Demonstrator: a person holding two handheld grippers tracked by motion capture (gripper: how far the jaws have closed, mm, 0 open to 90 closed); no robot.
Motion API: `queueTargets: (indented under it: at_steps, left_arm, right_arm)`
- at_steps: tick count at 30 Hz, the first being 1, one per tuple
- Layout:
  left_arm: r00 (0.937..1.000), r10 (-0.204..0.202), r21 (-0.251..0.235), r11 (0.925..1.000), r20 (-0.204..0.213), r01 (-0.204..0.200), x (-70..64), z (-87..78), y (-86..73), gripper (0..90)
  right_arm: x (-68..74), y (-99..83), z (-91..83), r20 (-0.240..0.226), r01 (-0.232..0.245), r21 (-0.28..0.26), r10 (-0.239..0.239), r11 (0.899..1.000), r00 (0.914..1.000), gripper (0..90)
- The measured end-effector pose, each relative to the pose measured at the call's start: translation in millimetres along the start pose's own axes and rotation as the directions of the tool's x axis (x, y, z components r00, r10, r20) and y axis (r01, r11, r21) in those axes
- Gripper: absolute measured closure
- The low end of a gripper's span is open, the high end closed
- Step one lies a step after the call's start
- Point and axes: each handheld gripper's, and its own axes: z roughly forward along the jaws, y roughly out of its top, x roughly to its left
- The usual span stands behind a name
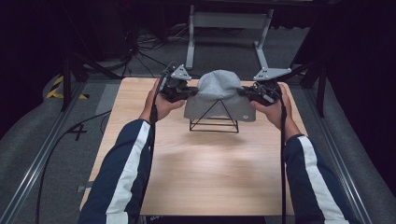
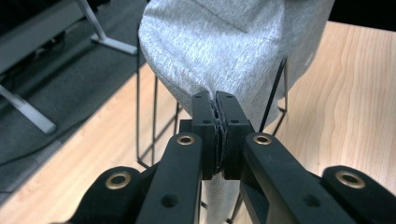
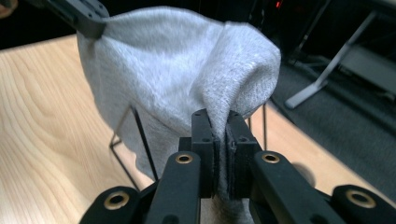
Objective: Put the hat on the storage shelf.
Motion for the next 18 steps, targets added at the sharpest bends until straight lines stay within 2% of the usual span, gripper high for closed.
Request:
queueTargets:
  at_steps: [2, 5, 9, 11, 14, 16, 18]
  left_arm:
    - [0.9997, 0.019, 0.035, 0.9992, -0.014, -0.019, -3.0, 9.7, -8.3, 87.6]
    - [0.9996, 0.022, 0.079, 0.9966, -0.019, -0.021, -5.8, 25.1, -20.9, 87.7]
    - [0.9998, -0.008, 0.112, 0.9936, -0.017, 0.009, -6.4, 43.8, -36.7, 87.7]
    - [0.9995, -0.02, 0.132, 0.991, -0.023, 0.023, -7.2, 52.8, -44.3, 87.7]
    - [0.9992, -0.032, 0.141, 0.9894, -0.023, 0.035, -6.8, 58.1, -49.2, 87.7]
    - [0.9987, -0.045, 0.154, 0.9869, -0.023, 0.048, -5.2, 61.0, -52.8, 87.7]
    - [0.9981, -0.055, 0.142, 0.9881, -0.027, 0.058, -4.3, 63.1, -55.5, 87.7]
  right_arm:
    - [1.2, -10.1, 7.6, -0.008, -0.009, 0.016, 0.009, 1.0, 0.9999, 84.7]
    - [1.9, -25.5, 19.4, -0.017, -0.028, 0.044, 0.029, 0.999, 0.9994, 84.8]
    - [5.7, -45.4, 40.0, -0.025, -0.036, 0.106, 0.039, 0.994, 0.9989, 84.8]
    - [8.2, -53.2, 48.7, -0.035, -0.046, 0.12, 0.05, 0.992, 0.9981, 84.8]
    - [9.0, -59.5, 54.4, -0.032, -0.056, 0.124, 0.061, 0.991, 0.9976, 84.8]
    - [6.2, -63.7, 56.0, -0.032, -0.079, 0.125, 0.084, 0.989, 0.996, 84.8]
    - [3.4, -67.5, 57.6, -0.03, -0.09, 0.127, 0.095, 0.988, 0.9951, 84.8]
